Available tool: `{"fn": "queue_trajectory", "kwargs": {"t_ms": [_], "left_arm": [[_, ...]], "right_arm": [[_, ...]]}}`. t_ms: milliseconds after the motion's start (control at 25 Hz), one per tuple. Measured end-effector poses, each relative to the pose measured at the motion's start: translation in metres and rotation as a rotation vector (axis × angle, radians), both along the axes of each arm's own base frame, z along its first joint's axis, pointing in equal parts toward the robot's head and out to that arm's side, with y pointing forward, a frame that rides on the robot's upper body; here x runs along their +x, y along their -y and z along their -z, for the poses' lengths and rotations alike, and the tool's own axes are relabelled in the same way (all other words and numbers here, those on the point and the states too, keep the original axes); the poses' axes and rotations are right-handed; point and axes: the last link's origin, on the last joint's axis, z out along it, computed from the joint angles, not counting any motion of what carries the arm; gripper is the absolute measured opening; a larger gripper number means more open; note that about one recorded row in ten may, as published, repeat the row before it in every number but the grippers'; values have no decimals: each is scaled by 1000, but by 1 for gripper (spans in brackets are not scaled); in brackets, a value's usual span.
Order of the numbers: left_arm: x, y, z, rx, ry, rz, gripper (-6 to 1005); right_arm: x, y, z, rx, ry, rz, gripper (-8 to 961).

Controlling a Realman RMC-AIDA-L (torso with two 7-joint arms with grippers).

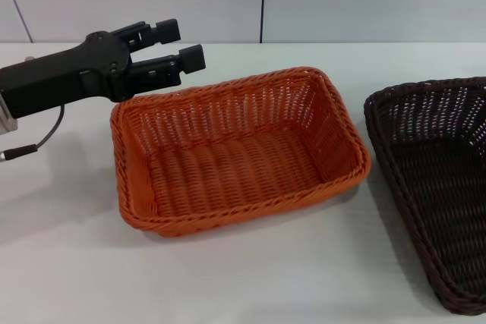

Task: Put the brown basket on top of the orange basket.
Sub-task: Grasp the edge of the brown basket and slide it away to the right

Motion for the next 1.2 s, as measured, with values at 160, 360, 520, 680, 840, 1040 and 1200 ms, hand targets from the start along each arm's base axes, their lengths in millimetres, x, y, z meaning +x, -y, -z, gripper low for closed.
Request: {"fn": "queue_trajectory", "kwargs": {"t_ms": [160,360,520,680,840,1040,1200], "left_arm": [[-2,0,3,-17,12,-15,860],[-3,-2,7,-29,21,-28,860],[-3,-2,8,-30,23,-30,860],[-5,-3,10,-32,26,-38,860],[-11,-2,8,-27,20,-58,860],[-13,-3,5,-13,17,-67,860],[-13,-4,4,-2,19,-71,859]], "right_arm": [[3,1,12,-26,30,-31,527],[0,14,21,-100,5,-62,527],[-5,38,31,-224,-17,-79,527],[-9,67,43,-348,-27,-80,527],[-9,81,51,-399,-1,-64,527],[-10,97,60,-499,4,-40,527],[-10,110,67,-579,0,-18,527]]}}
